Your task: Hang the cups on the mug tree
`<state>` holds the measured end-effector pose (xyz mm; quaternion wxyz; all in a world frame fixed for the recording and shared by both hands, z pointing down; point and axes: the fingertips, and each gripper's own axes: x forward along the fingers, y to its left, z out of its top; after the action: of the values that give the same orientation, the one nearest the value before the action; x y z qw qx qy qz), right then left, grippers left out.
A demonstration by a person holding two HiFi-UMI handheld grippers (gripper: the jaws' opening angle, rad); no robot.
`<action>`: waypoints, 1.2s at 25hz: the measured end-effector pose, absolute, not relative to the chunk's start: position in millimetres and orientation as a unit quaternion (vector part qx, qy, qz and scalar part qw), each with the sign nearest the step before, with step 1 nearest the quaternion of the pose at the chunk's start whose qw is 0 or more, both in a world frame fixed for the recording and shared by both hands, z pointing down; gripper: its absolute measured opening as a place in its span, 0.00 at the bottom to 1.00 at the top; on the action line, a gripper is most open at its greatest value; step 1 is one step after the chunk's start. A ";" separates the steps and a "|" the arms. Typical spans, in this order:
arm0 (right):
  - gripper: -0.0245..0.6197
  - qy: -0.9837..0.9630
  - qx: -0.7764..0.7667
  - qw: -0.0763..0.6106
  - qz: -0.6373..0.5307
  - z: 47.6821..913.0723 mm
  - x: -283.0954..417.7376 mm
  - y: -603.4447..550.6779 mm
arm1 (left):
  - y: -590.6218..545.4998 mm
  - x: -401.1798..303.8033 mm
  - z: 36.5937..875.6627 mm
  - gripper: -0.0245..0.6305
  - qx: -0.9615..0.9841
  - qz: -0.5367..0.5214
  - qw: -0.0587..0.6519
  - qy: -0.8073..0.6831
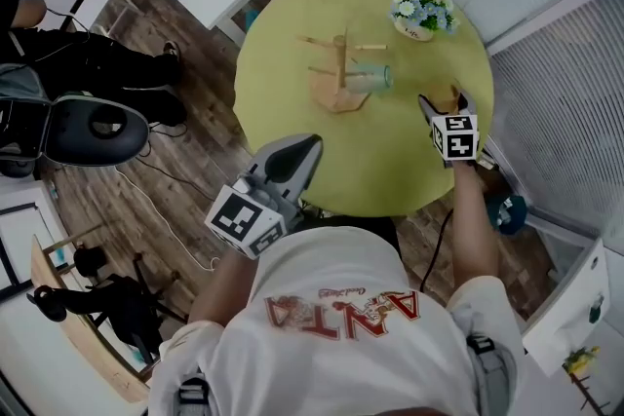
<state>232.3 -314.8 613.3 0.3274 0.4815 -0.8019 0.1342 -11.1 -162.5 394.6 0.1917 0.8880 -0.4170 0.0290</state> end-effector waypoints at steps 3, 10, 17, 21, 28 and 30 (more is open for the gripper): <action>0.60 -0.800 0.479 0.356 0.067 553.6 225.9 -315.1 | -159.3 -15.4 387.4 0.05 0.894 0.017 0.186 -0.407; 0.60 -0.782 0.431 0.446 -0.069 458.8 180.3 -307.6 | -149.1 -28.5 365.1 0.05 0.910 -0.010 0.143 -0.388; 0.60 -0.726 0.393 0.532 -0.185 427.0 148.1 -316.4 | -139.4 -50.3 346.5 0.05 0.914 -0.041 0.126 -0.385; 0.60 -0.681 0.381 0.585 -0.222 431.0 144.6 -325.9 | -133.7 -65.8 347.4 0.05 0.913 -0.049 0.133 -0.383; 0.60 -0.606 0.325 0.669 -0.281 438.2 129.8 -332.2 | -132.3 -82.9 348.9 0.05 0.911 -0.055 0.134 -0.385; 0.60 -0.587 0.309 0.689 -0.290 441.8 126.6 -332.2 | -131.1 -84.6 349.2 0.05 0.912 -0.056 0.136 -0.383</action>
<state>126.6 -332.2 441.8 0.6894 0.3094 -0.5871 -0.2903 -84.6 -131.1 349.2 0.1361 0.9121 -0.3827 -0.0560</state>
